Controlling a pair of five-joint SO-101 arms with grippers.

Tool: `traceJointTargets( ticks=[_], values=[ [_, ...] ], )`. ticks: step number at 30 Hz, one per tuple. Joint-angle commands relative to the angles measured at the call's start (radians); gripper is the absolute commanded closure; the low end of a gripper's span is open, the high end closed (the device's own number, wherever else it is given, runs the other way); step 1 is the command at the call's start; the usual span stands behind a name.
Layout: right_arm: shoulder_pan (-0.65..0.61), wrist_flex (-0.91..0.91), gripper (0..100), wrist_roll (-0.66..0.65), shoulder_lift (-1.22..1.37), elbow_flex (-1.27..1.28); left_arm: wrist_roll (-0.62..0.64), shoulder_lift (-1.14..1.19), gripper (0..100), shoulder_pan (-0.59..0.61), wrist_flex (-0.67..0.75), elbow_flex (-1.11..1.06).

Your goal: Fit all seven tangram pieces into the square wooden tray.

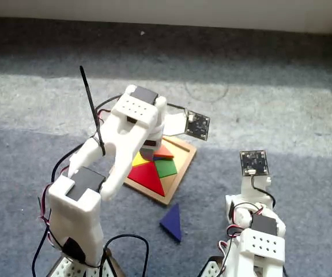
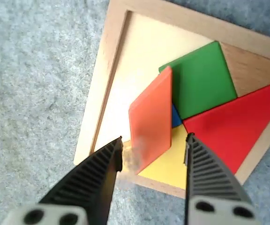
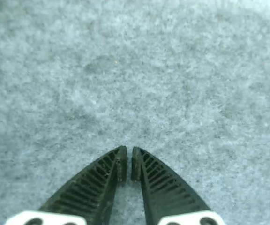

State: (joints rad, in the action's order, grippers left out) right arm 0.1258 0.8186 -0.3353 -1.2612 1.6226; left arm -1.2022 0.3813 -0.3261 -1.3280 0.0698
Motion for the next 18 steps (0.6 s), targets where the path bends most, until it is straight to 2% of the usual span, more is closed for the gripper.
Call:
traceJointTargets(
  ticks=[1,5,12,18],
  values=[
    [0.012,-0.015,96.4,-0.006,-0.008,-0.002,-0.014,-0.008,73,-0.008,0.015,0.045],
    [0.012,-0.015,96.4,-0.006,-0.008,-0.002,-0.011,-0.004,73,0.008,0.014,0.085],
    [0.012,-0.015,96.4,-0.006,-0.008,-0.002,0.091,0.002,73,0.051,0.028,0.113],
    [0.012,-0.015,96.4,-0.006,-0.008,-0.002,0.123,0.002,73,0.056,0.183,-0.013]
  ],
)
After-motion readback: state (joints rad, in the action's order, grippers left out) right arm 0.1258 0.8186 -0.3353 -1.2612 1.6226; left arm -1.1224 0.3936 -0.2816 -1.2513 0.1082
